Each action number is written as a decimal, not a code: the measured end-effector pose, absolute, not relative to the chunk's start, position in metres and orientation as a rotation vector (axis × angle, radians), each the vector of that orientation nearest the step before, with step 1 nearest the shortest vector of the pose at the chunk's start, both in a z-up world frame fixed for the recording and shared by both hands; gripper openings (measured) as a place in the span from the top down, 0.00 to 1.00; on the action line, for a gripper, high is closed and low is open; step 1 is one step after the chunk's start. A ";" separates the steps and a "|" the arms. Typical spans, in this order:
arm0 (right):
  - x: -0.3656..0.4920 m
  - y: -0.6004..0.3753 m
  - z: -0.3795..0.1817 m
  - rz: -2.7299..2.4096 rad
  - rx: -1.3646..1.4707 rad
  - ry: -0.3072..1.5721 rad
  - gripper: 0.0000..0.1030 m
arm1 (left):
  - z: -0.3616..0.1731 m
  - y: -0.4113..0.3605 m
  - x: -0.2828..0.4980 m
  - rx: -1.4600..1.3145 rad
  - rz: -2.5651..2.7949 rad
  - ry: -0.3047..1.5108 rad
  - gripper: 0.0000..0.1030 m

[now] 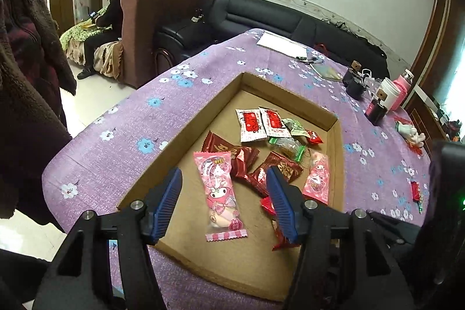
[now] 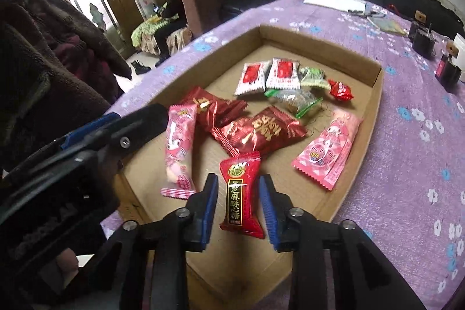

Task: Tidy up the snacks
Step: 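Carry both packets over the tray and open both tools to drop them, then move the right tool to the red candy and green-wrapped candy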

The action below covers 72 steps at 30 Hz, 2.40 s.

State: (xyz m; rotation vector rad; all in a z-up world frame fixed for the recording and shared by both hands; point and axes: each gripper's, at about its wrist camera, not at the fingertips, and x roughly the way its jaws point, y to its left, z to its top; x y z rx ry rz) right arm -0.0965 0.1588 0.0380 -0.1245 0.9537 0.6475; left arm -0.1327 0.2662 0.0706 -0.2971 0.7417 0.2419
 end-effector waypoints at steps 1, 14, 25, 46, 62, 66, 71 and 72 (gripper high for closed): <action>-0.098 0.156 0.042 0.645 -0.121 0.942 0.68 | 0.071 0.265 -0.133 -0.293 0.243 0.741 0.42; -0.109 0.113 0.064 0.594 -0.048 0.879 0.53 | 0.088 0.228 -0.146 -0.175 0.236 0.704 0.42; -0.107 0.056 0.062 0.505 0.012 0.864 0.53 | 0.092 0.180 -0.139 -0.108 0.121 0.732 0.37; -0.035 -0.177 0.060 -0.080 0.075 0.793 0.52 | 0.076 0.113 -0.129 -0.062 -0.060 0.811 0.38; -0.012 -0.177 0.020 0.325 0.402 0.966 0.64 | 0.066 0.109 -0.123 -0.090 -0.095 0.862 0.38; -0.031 -0.173 0.032 0.274 0.360 0.912 0.58 | 0.064 0.110 -0.121 -0.102 -0.102 0.868 0.38; -0.049 -0.153 0.027 0.286 0.238 0.928 0.58 | 0.057 0.109 -0.113 -0.128 -0.126 0.901 0.38; -0.051 -0.147 0.026 0.307 0.221 0.929 0.58 | 0.056 0.109 -0.111 -0.133 -0.133 0.909 0.38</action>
